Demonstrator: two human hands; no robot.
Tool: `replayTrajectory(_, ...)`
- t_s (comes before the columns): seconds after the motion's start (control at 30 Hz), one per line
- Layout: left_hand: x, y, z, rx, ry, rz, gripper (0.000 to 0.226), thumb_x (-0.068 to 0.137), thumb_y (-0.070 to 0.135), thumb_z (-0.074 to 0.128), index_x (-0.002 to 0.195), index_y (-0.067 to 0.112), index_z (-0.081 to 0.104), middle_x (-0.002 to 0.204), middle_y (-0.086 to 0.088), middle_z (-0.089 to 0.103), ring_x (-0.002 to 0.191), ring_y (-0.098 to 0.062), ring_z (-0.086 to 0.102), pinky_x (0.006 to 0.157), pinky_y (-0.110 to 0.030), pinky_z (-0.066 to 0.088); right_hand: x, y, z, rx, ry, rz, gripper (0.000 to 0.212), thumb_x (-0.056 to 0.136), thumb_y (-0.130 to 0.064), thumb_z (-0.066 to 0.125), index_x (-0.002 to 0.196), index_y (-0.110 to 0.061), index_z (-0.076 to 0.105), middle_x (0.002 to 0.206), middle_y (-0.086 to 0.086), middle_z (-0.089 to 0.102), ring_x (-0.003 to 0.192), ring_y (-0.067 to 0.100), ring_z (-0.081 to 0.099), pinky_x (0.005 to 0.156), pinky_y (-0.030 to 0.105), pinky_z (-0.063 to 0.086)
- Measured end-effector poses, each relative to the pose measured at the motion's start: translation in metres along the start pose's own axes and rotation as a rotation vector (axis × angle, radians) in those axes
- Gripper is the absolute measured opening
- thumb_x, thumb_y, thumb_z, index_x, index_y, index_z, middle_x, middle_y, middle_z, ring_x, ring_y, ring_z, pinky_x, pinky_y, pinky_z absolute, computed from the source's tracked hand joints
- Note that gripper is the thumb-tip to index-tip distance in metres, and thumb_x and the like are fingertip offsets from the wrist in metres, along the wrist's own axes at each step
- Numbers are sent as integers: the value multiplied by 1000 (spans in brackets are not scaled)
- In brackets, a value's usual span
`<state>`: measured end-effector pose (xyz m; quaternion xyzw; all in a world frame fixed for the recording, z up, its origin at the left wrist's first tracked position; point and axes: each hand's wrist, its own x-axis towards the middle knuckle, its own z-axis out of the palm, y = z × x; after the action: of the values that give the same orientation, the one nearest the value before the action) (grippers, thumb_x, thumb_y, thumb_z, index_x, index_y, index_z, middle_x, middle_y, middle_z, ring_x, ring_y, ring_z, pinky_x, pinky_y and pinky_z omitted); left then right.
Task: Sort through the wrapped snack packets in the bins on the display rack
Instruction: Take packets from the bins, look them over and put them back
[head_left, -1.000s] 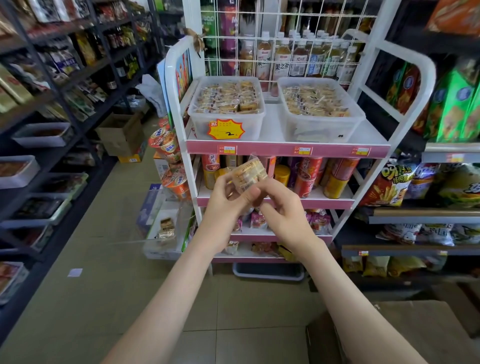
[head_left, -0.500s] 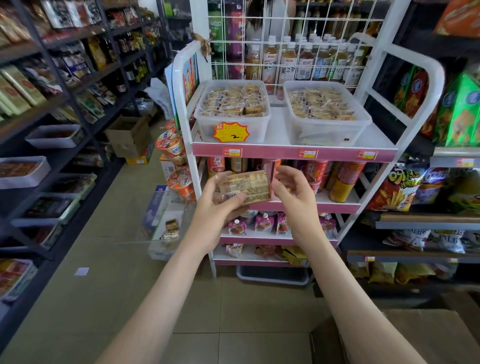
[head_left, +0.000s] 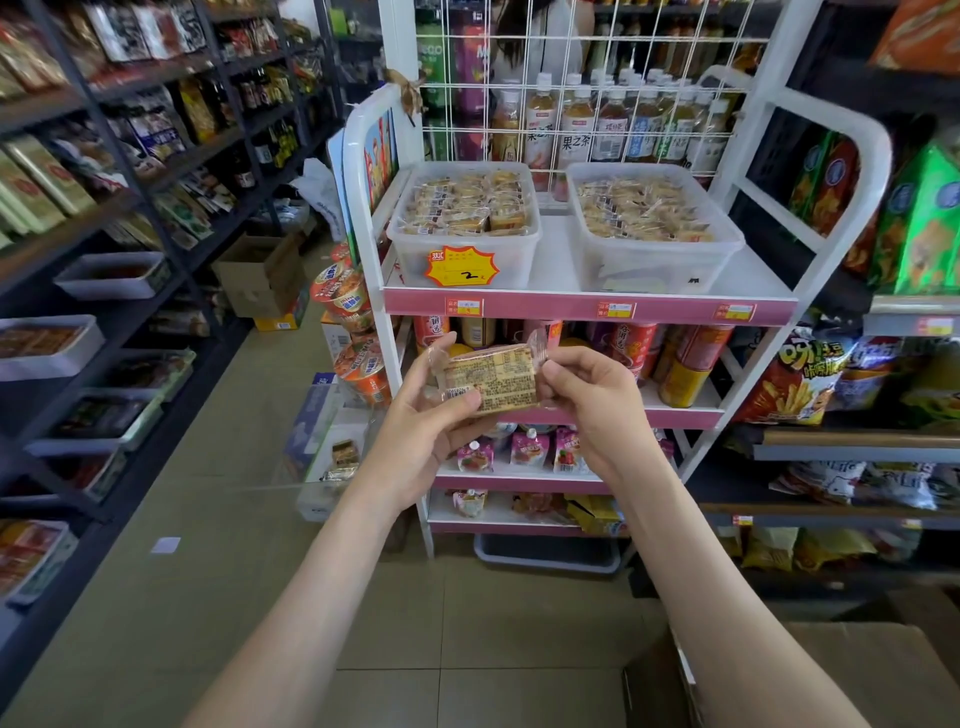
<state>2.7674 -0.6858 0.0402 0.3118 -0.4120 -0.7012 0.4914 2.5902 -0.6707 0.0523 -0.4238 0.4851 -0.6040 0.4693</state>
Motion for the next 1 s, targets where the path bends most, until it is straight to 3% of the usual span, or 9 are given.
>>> replayTrajectory(0.2,9,-1,8,79,16,0,62,87,-7,59,137,27,49,118,-10,67,104,-29,68,86,-42,58,5,-6,-8,27,37,94,12,92,5,55,93,1,66,68,10,58,56,12,52,50,19,48)
replayTrajectory(0.37,22,2,21,110,17,24,59,87,-7,59,136,25,50,119,-9,66,103,-27,68,85,-42,58,16,-13,-23,-97,38,42,16,90,2,58,89,-9,69,78,14,67,66,16,60,59,23,52)
replayTrajectory(0.47,35,2,31,157,53,53,58,87,-4,62,134,29,51,125,-10,63,106,-25,67,84,-40,58,26,-17,-30,-302,117,-50,17,90,-7,62,96,-22,64,92,-2,69,81,12,64,73,24,54)
replayTrajectory(0.57,53,7,45,425,143,213,58,87,8,69,131,41,50,131,3,57,113,-18,62,90,-40,56,33,-28,-27,-474,79,-191,27,90,-17,64,111,-31,54,104,-13,61,95,-1,58,81,18,50)
replayTrajectory(0.67,69,18,64,769,144,453,63,88,12,68,135,45,41,128,14,56,115,-5,57,95,-25,50,46,-36,-19,-432,-156,-218,46,88,-34,65,127,-39,43,122,-17,54,107,-12,52,90,14,47)
replayTrajectory(0.73,75,23,73,952,58,518,78,88,5,65,141,48,27,124,19,52,111,-3,58,87,-13,49,60,-40,-12,-362,-274,-210,66,78,-46,66,135,-41,32,123,-23,52,110,-13,51,94,13,44)
replayTrajectory(0.8,82,28,72,1049,-81,494,86,89,4,63,143,50,14,120,24,49,104,-7,62,84,-16,53,82,-44,-7,-297,-272,-203,77,74,-46,68,141,-34,31,120,-18,58,108,-5,58,93,17,47)
replayTrajectory(0.9,107,48,52,1079,-150,467,79,94,16,59,144,52,11,140,33,34,110,2,55,93,-8,42,122,-53,-1,-266,-221,-274,42,91,-27,62,131,-22,49,107,-14,66,101,2,63,92,24,50)
replayTrajectory(1.0,151,74,28,1182,-65,510,61,97,21,55,145,41,24,143,25,29,121,18,33,95,6,22,178,-60,2,-232,-189,-321,14,97,-22,54,111,-24,56,103,-4,68,101,14,65,93,38,53)
